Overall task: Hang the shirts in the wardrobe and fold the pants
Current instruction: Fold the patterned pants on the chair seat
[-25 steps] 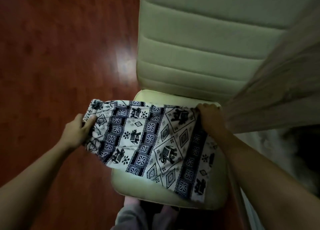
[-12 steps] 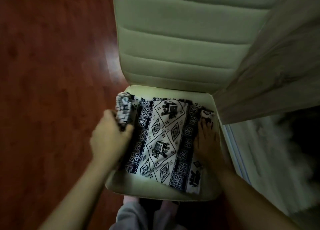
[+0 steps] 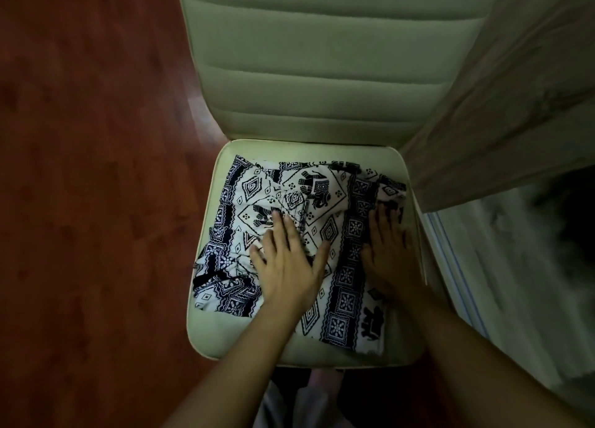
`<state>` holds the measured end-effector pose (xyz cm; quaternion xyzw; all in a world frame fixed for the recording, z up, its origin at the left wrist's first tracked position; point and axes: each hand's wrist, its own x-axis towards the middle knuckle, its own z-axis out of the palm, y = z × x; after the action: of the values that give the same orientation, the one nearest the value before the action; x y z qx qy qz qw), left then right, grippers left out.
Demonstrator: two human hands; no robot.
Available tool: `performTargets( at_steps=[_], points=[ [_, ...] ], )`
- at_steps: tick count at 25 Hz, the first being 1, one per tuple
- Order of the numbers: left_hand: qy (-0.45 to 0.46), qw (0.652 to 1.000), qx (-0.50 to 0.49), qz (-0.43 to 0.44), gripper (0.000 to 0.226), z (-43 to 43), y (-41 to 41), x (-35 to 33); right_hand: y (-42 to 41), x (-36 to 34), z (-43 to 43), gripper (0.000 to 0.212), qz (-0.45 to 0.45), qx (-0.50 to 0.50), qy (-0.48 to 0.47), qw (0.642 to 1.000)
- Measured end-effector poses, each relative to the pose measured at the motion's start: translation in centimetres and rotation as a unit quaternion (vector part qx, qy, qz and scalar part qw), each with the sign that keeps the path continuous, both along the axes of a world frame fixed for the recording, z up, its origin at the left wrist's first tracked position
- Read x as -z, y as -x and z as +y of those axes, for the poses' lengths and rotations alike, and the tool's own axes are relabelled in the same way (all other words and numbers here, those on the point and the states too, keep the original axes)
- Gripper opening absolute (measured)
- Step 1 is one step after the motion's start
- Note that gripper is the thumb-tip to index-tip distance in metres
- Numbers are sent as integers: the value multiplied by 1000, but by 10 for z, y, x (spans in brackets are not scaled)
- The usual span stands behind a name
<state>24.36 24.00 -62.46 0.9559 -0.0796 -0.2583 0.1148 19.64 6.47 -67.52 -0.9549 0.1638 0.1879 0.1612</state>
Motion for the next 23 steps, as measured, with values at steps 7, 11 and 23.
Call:
performTargets(
  at_steps=[7, 11, 23],
  points=[
    [26, 974, -224, 2, 70, 95, -80, -13, 23, -7, 6, 76, -31, 26, 16, 999],
    [164, 928, -278, 187, 79, 112, -98, -8, 23, -4, 9, 69, -35, 49, -51, 997],
    [41, 998, 29, -41, 45, -73, 12, -72, -21, -78, -16, 61, -101, 363, -509, 773]
  ],
)
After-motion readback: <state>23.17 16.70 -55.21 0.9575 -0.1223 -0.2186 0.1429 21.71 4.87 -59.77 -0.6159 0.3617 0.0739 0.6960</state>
